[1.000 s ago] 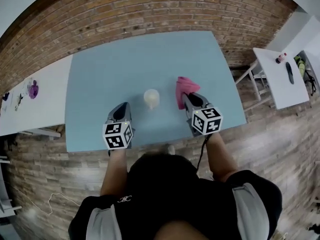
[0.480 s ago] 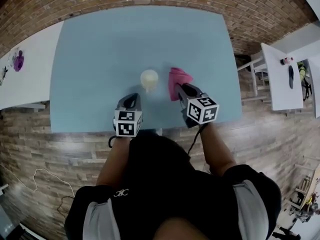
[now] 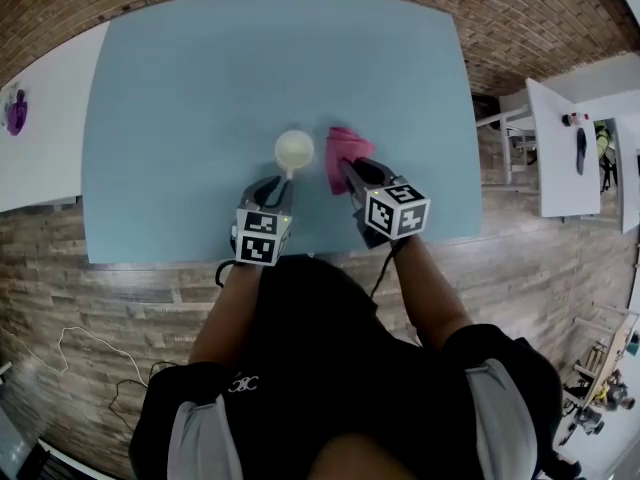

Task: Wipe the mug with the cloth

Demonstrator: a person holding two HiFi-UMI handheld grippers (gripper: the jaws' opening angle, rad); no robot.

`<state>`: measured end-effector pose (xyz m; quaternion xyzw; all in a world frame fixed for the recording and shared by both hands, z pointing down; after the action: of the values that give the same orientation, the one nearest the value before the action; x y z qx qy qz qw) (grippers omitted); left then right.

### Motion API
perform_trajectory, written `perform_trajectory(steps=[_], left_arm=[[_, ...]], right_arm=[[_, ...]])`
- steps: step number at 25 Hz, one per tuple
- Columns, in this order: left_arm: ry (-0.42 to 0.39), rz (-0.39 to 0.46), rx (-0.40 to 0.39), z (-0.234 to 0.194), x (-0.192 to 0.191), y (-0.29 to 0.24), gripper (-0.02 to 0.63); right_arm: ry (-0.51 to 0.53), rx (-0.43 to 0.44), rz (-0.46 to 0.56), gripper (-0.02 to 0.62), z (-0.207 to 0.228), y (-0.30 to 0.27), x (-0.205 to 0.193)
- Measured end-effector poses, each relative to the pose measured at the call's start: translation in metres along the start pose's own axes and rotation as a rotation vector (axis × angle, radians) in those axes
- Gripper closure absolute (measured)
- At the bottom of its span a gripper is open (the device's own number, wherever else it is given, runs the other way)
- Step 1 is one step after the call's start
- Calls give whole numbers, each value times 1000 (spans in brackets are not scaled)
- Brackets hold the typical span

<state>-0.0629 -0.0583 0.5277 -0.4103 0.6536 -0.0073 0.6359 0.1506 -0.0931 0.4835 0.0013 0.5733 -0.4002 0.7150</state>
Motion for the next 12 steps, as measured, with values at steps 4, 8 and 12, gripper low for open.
perform_trajectory(steps=[4,8,12], left_arm=[[-10,-3,-38,9,2,-9,515],[-44,-17,-56,12,7,-11,490],[-49,-41,-62,14,7,-12,469]], right_arm=[[-20,16,-18,558,6,-7,-1],[-37,47,-28,558,4,-15,-2],[-46,62,-39,558,5,-21,-2]])
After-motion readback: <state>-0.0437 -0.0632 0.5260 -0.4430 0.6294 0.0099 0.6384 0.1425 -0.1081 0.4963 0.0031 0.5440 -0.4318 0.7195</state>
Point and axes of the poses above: the fingertips, and each gripper's own axes: y backward along the fingers, z to its right, x out of its top, the point moved 9 cm from there along y, backward along the fingers, and after that the axes turned 4 degrees about z, right-handed, at the moved point
